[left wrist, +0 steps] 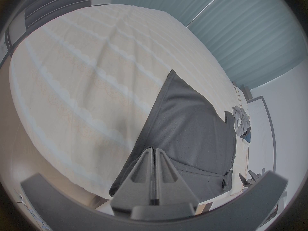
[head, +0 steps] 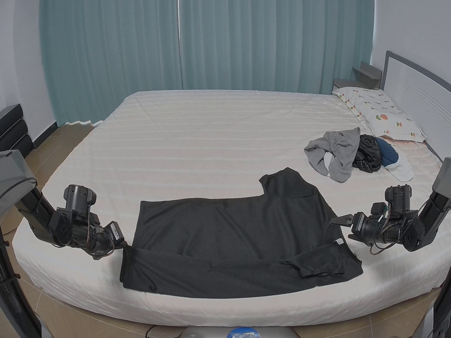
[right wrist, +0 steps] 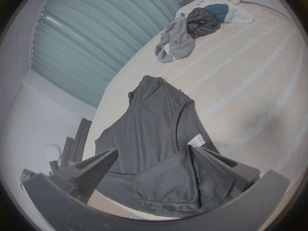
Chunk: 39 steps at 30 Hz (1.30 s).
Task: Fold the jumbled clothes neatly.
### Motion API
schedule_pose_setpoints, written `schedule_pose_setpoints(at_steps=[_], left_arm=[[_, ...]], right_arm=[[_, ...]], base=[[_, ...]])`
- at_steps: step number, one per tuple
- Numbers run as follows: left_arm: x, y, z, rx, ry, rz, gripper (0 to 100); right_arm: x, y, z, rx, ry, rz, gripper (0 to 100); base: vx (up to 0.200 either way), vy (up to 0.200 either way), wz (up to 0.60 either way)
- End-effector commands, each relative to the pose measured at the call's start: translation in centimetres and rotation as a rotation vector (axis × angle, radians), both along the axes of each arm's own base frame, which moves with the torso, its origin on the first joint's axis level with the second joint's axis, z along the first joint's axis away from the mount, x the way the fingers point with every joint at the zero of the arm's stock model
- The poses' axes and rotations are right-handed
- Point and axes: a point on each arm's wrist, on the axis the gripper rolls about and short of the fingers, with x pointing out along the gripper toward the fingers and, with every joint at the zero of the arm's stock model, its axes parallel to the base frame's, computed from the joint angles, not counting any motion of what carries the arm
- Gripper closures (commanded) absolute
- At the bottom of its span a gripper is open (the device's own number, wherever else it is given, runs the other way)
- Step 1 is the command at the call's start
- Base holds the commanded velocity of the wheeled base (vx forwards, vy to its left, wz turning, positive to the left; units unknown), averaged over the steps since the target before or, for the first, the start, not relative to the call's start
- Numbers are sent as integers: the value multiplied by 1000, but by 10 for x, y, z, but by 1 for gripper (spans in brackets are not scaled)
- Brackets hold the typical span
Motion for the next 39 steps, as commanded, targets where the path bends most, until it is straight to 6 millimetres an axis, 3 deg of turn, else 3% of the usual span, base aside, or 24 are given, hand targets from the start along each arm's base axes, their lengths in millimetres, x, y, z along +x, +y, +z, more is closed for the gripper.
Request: schedule_pose_setpoints(at_steps=[1, 8, 14, 26, 27, 39], left_arm=[[-5, -1, 14, -3, -37, -3, 100], [-9, -2, 19, -11, -28, -10, 100], [-9, -2, 17, -11, -24, -11, 100], [-9, -2, 17, -12, -22, -12, 100], [-9, -2, 17, -12, -22, -12, 100], [-9, -2, 18, -13, -25, -11, 100]], right_arm=[[0, -7, -12, -13, 22, 46, 0], [5, -7, -31, -25, 27, 138, 0], [19, -6, -39, -29, 20, 152, 0], [24, -6, -55, -39, 38, 172, 0], [24, -6, -55, -39, 38, 172, 100], [17, -11, -56, -91, 26, 207, 100]], base=[[0, 0, 0], [0, 0, 0], [0, 0, 0], [0, 0, 0], [0, 0, 0], [0, 0, 0]])
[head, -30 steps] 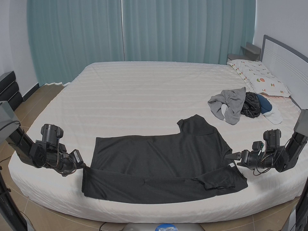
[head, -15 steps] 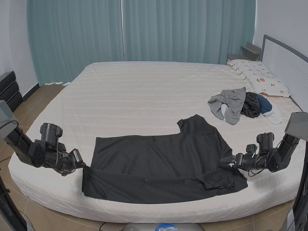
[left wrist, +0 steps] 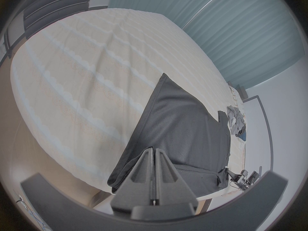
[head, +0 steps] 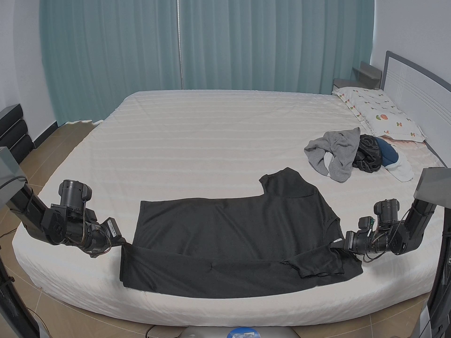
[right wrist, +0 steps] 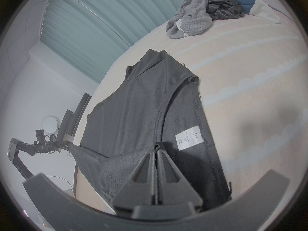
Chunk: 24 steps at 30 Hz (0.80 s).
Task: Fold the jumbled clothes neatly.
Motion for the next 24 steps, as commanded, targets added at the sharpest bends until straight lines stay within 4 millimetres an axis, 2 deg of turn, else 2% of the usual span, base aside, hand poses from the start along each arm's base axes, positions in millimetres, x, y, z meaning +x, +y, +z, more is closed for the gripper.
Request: schedule_pose_setpoints(at_steps=[1, 6, 15, 24], left_arm=[[-1, 0, 1, 0, -4, 1, 100], [-2, 1, 1, 1, -1, 3, 100], [-9, 0, 7, 2, -13, 1, 100], [-16, 0, 13, 0, -25, 1, 100]], right_arm=[[-2, -1, 3, 1, -5, -3, 100], [-2, -6, 16, 11, -41, -23, 100], [-25, -27, 48, 77, -93, -53, 100], [-48, -36, 72, 108, -141, -54, 100]], base=[[0, 0, 0], [0, 0, 0], [0, 0, 0], [0, 0, 0]])
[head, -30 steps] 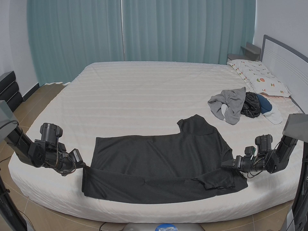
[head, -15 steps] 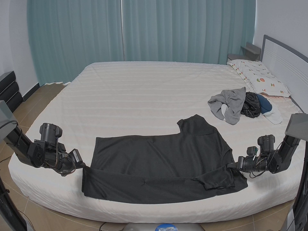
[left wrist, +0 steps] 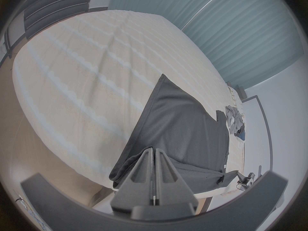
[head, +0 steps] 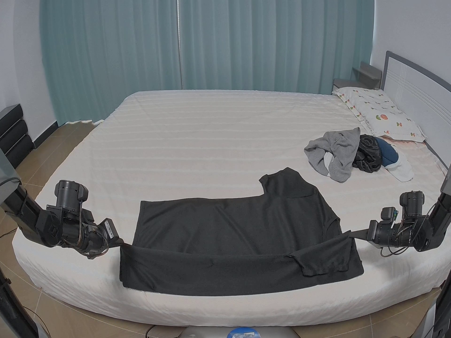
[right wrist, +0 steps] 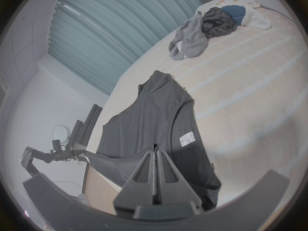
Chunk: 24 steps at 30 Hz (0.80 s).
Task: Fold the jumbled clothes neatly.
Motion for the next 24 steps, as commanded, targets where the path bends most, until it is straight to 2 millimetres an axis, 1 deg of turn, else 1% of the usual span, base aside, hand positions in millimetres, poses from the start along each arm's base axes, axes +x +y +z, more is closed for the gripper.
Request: schedule_pose_setpoints(at_steps=[1, 6, 13, 15, 18, 19, 24], left_arm=[[-4, 0, 8, -2, -24, 3, 100], [-12, 0, 11, -2, -26, 3, 100], [-15, 3, 9, -1, -16, 13, 100], [-20, 5, 14, -1, -30, 22, 100], [-24, 5, 17, 0, -36, 22, 100], [-29, 5, 20, 1, -44, 19, 100], [-42, 4, 27, 2, -21, 15, 100]], right_arm=[[-14, -4, 20, 2, -52, -9, 100], [-20, -7, 29, 0, -77, -21, 100], [-26, -6, 28, 0, -68, -21, 100], [-30, -5, 28, 1, -61, -17, 100], [-32, -5, 29, -1, -65, -14, 100], [-34, -4, 29, 0, -63, -13, 100], [-42, -2, 34, 10, -76, 3, 100]], base=[[0, 0, 0], [0, 0, 0], [0, 0, 0], [0, 0, 0], [0, 0, 0], [0, 0, 0], [0, 0, 0]])
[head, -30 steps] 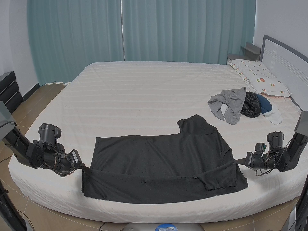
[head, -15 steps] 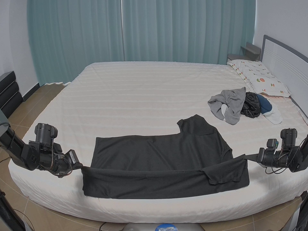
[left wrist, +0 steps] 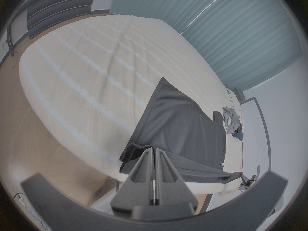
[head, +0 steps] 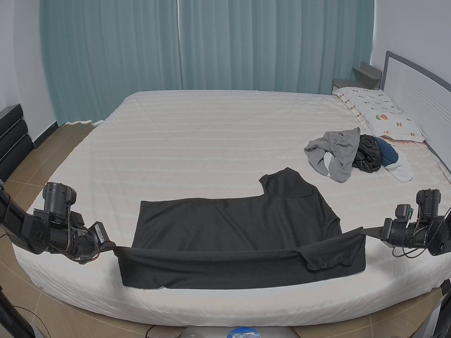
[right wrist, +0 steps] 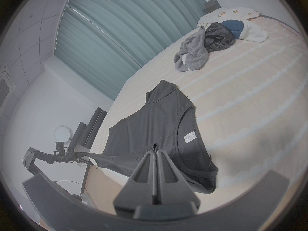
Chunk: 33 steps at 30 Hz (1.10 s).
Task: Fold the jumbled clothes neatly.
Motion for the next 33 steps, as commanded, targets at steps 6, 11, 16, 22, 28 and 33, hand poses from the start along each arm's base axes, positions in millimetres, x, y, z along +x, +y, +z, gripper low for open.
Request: schedule_pose_setpoints(at_steps=[6, 11, 16, 22, 28, 33], left_arm=[[-17, 0, 16, 3, -2, -2, 100], [-25, -1, 22, 2, 13, -8, 100], [-26, -1, 23, 3, 34, -10, 100], [-27, -1, 20, 2, 60, -7, 100], [-27, -1, 17, 6, 86, -16, 100], [-9, -1, 10, 4, 107, -16, 100]], right_arm=[[-19, 4, 10, 9, -20, 18, 100], [-29, 6, 18, 6, -46, 17, 100], [-35, 6, 21, 3, -54, 11, 100], [-45, 1, 24, 5, -61, -18, 100], [-49, 2, 14, 17, -13, -13, 100], [-38, -1, 5, 19, 18, -13, 100]], base=[[0, 0, 0], [0, 0, 0], [0, 0, 0], [0, 0, 0], [0, 0, 0], [0, 0, 0]])
